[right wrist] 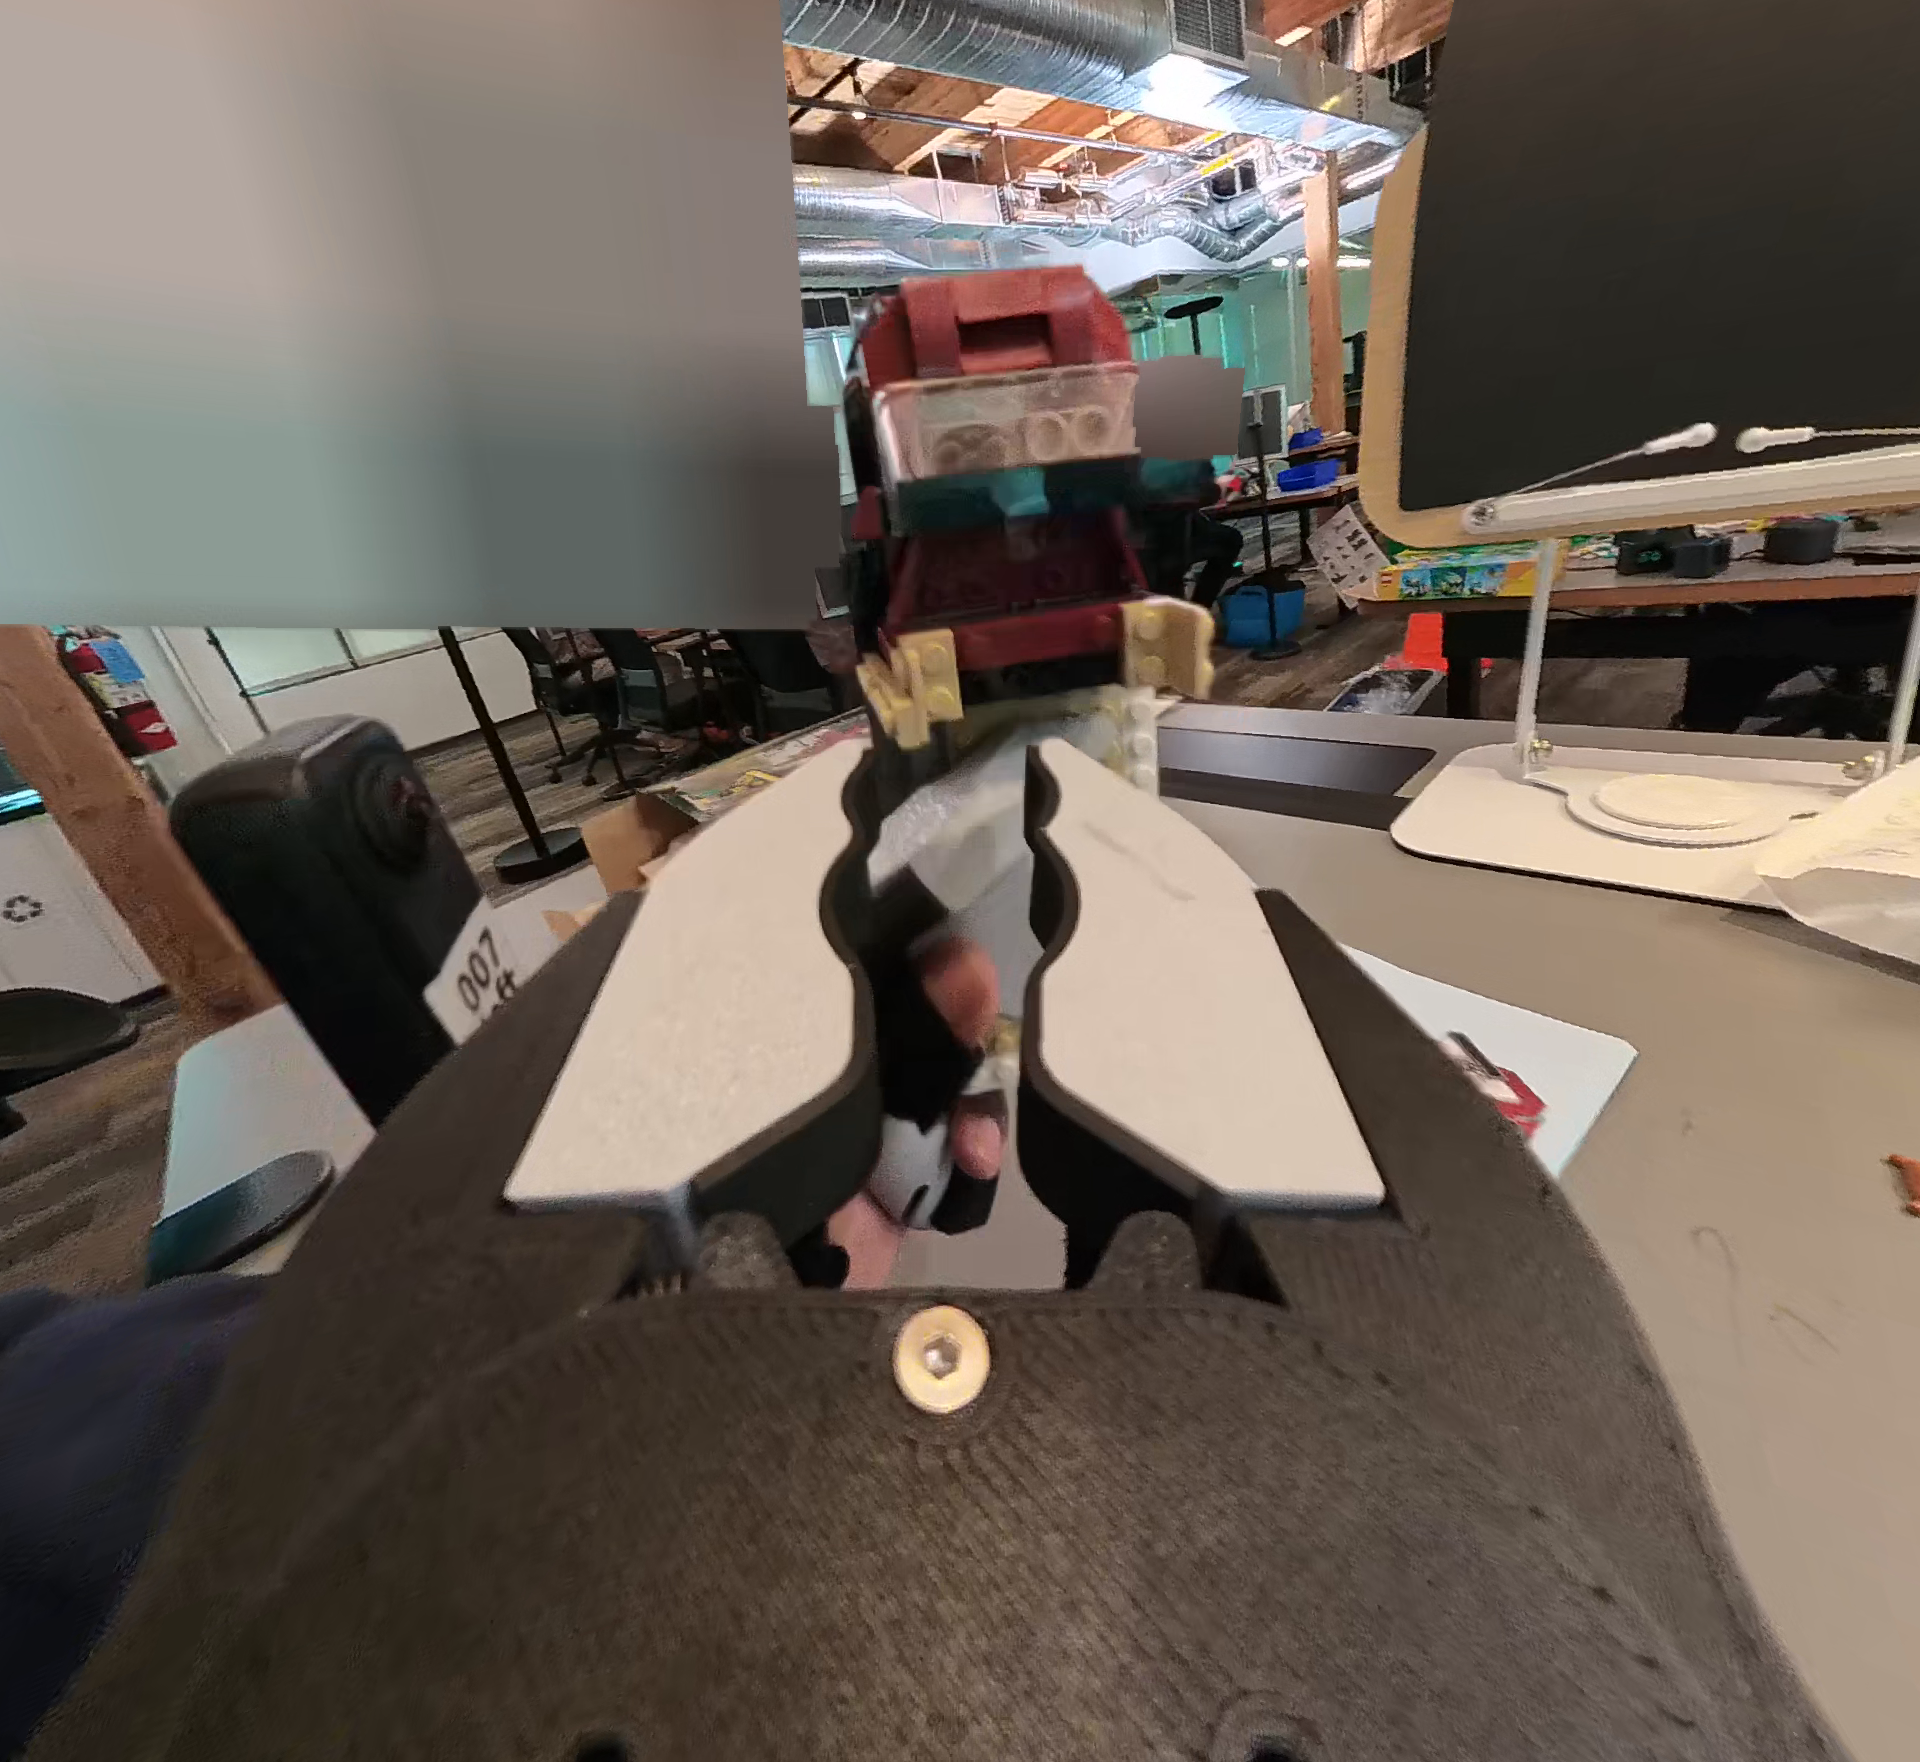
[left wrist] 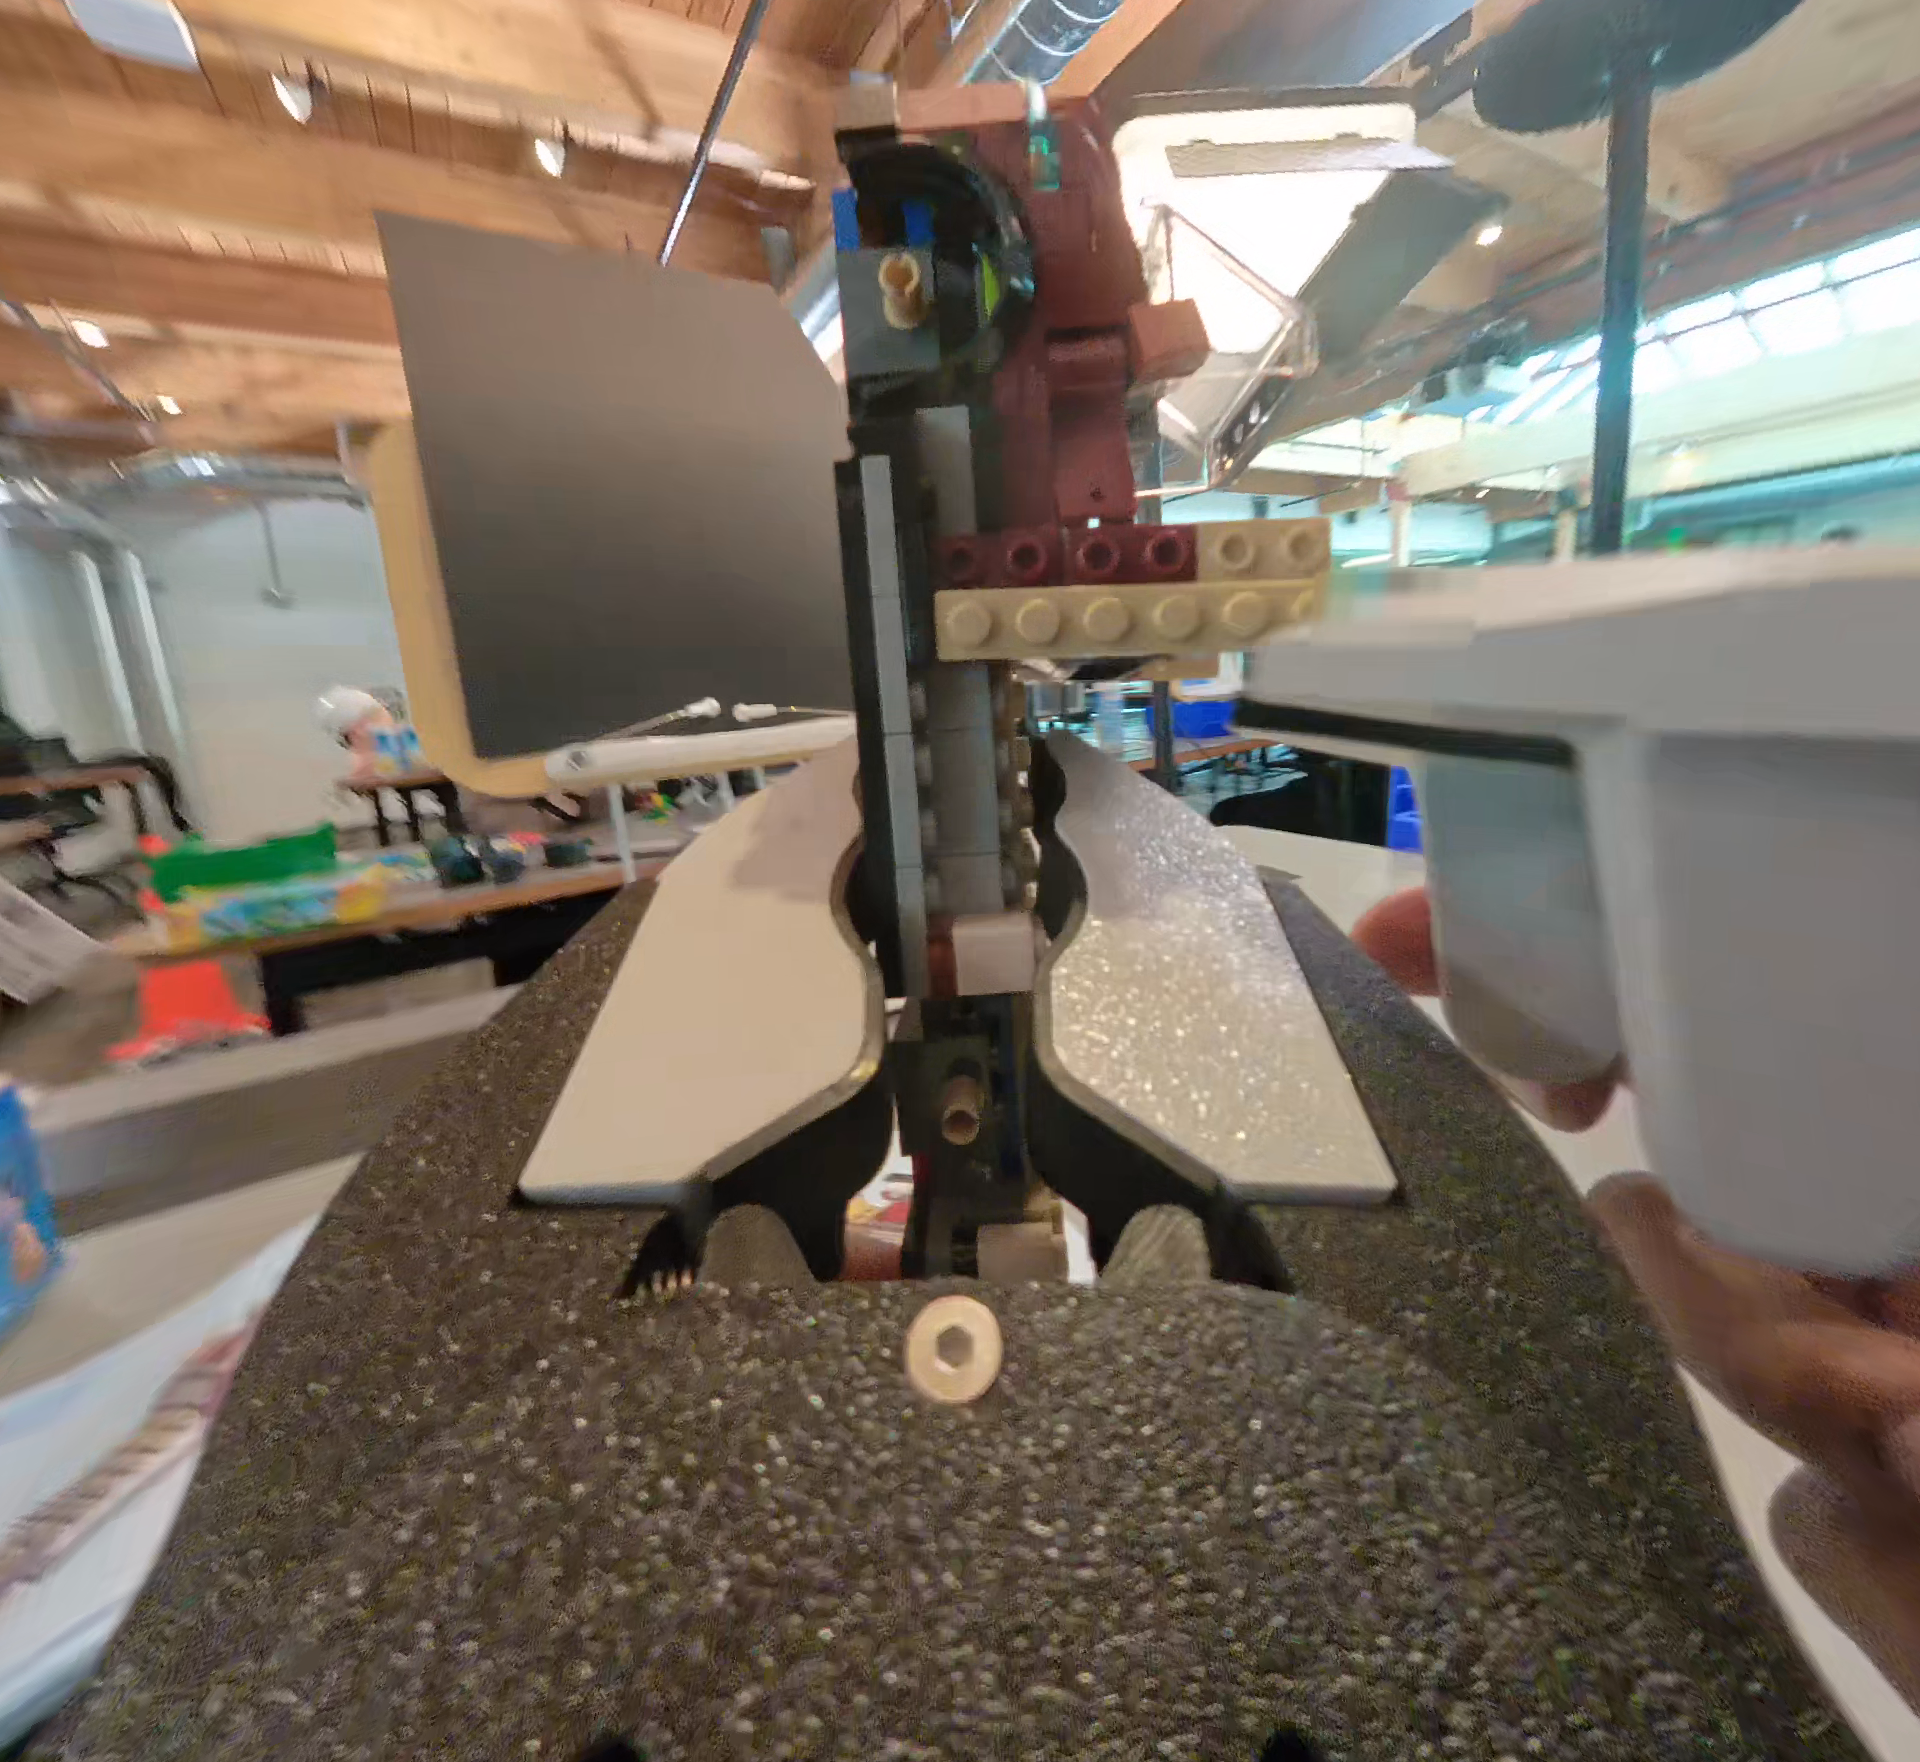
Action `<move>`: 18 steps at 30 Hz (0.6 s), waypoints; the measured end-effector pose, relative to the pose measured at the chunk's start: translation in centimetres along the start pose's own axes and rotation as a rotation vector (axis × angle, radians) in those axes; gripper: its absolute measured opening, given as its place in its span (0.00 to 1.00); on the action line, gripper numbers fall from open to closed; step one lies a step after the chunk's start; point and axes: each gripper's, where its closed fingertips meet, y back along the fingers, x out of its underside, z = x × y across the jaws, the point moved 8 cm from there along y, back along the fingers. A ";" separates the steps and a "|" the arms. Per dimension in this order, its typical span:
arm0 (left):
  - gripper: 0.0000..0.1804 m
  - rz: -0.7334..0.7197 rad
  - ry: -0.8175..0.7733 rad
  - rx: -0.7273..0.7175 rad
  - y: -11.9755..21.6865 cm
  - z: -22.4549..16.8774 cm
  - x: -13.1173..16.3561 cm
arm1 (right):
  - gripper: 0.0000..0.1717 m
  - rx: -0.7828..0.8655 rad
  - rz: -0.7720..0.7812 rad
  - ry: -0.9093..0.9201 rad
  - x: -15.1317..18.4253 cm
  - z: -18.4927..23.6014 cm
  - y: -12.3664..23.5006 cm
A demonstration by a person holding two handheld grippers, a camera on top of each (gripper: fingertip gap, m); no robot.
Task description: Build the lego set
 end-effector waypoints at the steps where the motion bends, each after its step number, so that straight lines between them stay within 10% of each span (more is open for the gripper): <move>1: 0.14 0.009 0.055 0.006 -0.1 0.4 0.1 | 0.15 0.010 0.002 0.005 0.1 -0.3 0.2; 18: 0.13 -0.086 0.838 0.278 -0.6 3.2 0.8 | 0.15 0.060 0.089 0.016 1.7 -2.7 0.9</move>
